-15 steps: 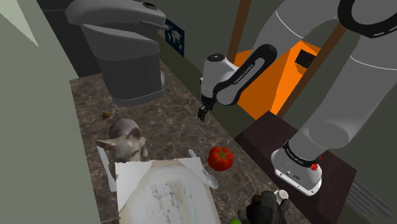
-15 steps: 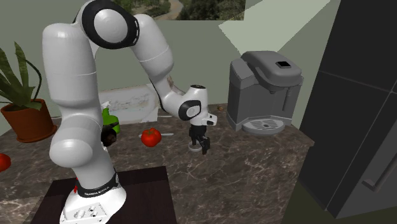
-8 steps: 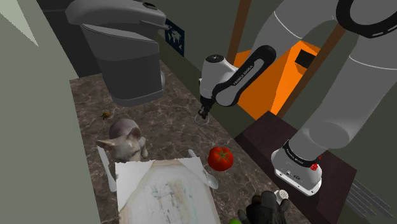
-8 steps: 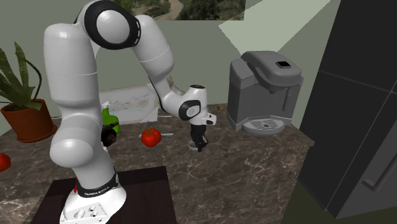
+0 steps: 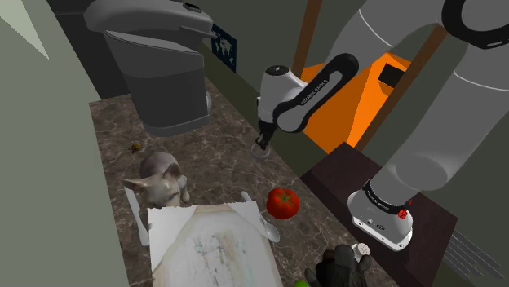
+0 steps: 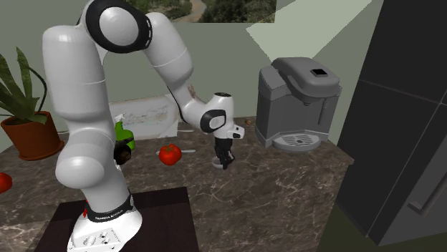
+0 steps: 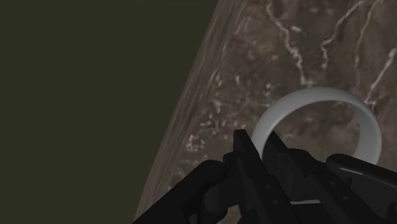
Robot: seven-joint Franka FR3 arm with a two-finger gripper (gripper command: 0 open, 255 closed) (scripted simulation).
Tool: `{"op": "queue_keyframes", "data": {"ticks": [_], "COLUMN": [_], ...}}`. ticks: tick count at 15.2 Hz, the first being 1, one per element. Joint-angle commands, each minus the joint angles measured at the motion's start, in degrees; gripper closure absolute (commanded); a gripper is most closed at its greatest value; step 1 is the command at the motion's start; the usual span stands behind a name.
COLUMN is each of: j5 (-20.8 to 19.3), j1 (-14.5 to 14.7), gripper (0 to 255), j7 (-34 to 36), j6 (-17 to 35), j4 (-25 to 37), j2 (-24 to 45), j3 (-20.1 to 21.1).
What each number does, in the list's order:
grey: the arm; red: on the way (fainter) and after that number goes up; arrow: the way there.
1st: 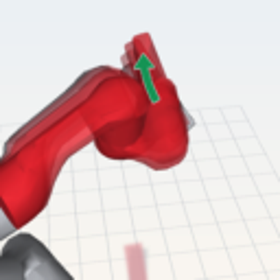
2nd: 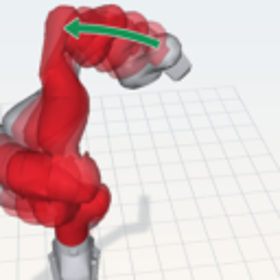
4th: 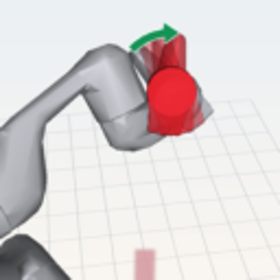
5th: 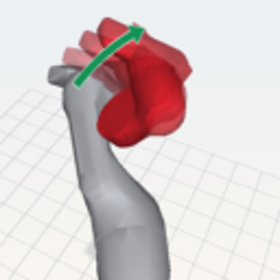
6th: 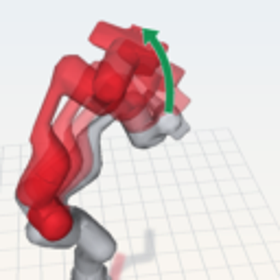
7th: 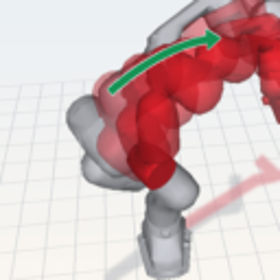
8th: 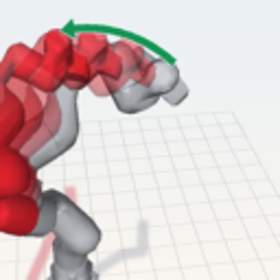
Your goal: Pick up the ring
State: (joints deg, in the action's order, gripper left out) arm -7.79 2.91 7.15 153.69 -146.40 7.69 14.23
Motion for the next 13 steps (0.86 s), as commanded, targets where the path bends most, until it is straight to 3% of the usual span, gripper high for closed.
{"op": "queue_keyframes", "data": {"ticks": [1, 13], "j5": [1.28, 6.13], "j1": [-0.25, -0.26], "gripper": [255, 255], "j7": [-1.01, -4.65], "j6": [-1.63, -10.07], "j4": [-0.09, 0.7], "j2": [-1.76, -9.8], "j3": [0.4, 1.12]}}
